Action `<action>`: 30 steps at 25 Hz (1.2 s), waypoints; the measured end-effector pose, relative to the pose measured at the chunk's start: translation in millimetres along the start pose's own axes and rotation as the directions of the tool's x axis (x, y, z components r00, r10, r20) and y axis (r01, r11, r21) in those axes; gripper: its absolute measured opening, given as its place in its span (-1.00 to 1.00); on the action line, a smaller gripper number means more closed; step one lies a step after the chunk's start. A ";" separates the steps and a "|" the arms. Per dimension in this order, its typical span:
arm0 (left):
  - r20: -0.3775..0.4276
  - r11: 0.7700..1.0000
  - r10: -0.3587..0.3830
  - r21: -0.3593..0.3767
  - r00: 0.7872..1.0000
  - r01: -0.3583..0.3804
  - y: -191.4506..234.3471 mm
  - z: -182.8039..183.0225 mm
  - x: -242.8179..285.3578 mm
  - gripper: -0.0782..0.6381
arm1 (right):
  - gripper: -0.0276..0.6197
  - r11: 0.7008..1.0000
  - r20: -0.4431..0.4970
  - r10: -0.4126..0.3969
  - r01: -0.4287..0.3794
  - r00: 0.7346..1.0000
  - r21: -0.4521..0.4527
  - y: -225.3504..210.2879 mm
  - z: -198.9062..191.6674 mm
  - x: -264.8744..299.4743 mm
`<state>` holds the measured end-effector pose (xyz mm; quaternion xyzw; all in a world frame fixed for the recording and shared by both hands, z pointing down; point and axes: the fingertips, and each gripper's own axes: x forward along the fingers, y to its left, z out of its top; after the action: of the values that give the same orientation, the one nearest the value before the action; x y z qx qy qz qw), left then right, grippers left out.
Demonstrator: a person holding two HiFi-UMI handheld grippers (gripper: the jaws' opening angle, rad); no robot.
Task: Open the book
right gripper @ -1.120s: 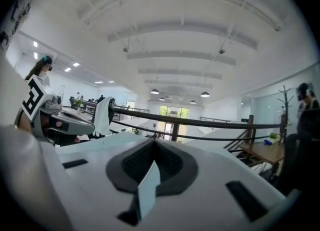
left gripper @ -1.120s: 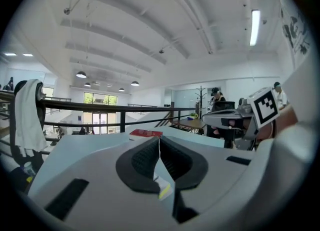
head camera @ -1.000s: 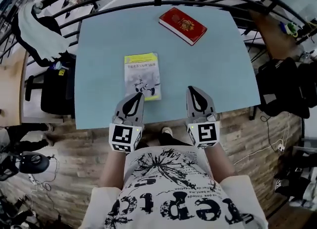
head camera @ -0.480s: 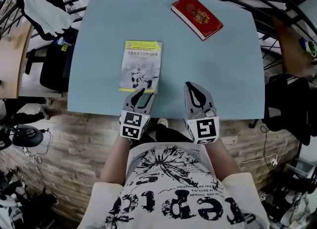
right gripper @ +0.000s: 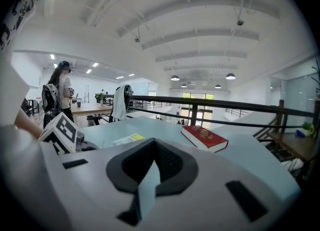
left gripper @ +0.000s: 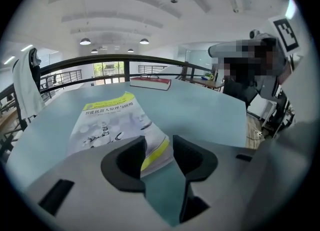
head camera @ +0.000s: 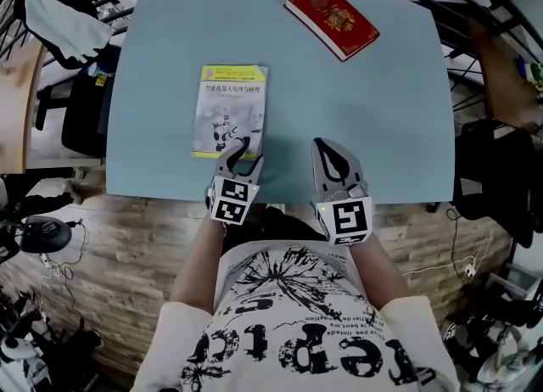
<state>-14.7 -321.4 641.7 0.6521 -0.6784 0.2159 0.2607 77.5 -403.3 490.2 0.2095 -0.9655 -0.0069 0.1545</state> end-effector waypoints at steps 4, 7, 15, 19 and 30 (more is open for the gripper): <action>0.000 1.000 0.021 0.008 1.000 -0.021 5.5 -1.3 0.7 -0.63 | -0.88 1.000 0.002 -0.003 0.003 1.000 0.000 -4.6 1.7 2.0; 0.017 1.000 0.019 -0.013 1.000 -0.019 7.7 5.2 -4.4 -0.68 | -0.88 1.000 0.001 -0.009 0.009 1.000 0.007 -7.5 4.9 3.3; 0.112 0.998 -0.001 -0.068 0.994 0.008 24.3 34.7 -38.1 -0.71 | -0.88 1.000 0.013 0.003 -0.003 1.000 -0.004 14.4 25.2 7.7; 0.201 0.987 -0.026 -0.149 0.979 0.057 45.2 51.0 -66.6 -0.71 | -0.88 1.000 0.024 0.001 -0.001 1.000 -0.014 39.8 41.4 13.5; 0.336 0.984 0.051 -0.176 0.940 0.009 142.7 54.5 -153.2 -0.71 | -0.88 1.000 0.036 -0.012 0.012 0.999 -0.004 132.3 74.5 39.5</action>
<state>-158.8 -229.6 509.0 0.6467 -0.7365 0.0428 0.1938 -32.4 -302.5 441.2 0.2148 -0.9668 -0.0134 0.1375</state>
